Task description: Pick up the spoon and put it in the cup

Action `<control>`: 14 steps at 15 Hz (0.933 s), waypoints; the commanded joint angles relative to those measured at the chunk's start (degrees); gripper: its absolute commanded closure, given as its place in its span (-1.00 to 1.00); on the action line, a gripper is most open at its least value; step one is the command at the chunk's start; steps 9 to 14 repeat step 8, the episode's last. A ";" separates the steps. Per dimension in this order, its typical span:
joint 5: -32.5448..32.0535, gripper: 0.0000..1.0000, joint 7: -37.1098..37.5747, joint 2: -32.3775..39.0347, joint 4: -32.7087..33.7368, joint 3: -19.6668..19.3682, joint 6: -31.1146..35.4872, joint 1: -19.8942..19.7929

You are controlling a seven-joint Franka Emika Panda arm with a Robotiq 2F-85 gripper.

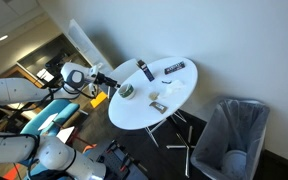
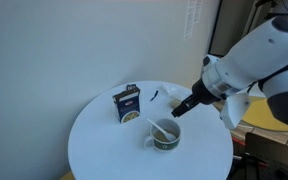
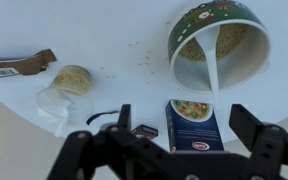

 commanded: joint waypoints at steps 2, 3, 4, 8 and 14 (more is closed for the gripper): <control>13.98 -1.00 -16.74 -11.49 0.23 0.13 -11.76 -1.31; 16.26 -1.00 -19.45 -12.97 0.79 0.77 -13.70 -2.52; 18.08 -1.00 -21.64 -14.45 1.09 1.43 -15.24 -3.63; 22.26 -1.00 -25.69 -16.03 1.07 3.79 -15.41 -6.95; 22.26 -1.00 -25.69 -16.03 1.07 3.79 -15.41 -6.95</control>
